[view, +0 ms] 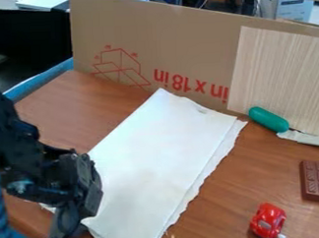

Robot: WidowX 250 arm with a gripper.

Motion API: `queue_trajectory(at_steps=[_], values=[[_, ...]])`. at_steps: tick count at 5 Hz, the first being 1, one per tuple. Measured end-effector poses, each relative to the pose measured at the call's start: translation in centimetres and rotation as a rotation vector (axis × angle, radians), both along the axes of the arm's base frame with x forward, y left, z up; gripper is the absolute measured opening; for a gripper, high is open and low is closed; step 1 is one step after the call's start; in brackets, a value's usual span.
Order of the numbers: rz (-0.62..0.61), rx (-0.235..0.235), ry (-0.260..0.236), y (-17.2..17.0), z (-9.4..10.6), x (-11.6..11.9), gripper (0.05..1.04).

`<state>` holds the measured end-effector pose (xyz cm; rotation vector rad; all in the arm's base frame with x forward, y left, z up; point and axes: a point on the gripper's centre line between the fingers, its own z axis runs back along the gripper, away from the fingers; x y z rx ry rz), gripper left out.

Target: Fold the cloth from bottom to top

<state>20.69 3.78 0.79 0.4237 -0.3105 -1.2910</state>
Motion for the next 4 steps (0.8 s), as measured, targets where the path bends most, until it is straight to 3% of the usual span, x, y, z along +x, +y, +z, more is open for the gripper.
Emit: queue_trajectory(at_steps=[1,3,4], values=[[0.015,0.005,0.000,0.06,-0.33,0.37,0.955],[0.027,0.004,0.005,0.06,-0.73,0.33,0.359],[0.013,-0.006,0.013,0.15,-0.62,0.02,0.148]])
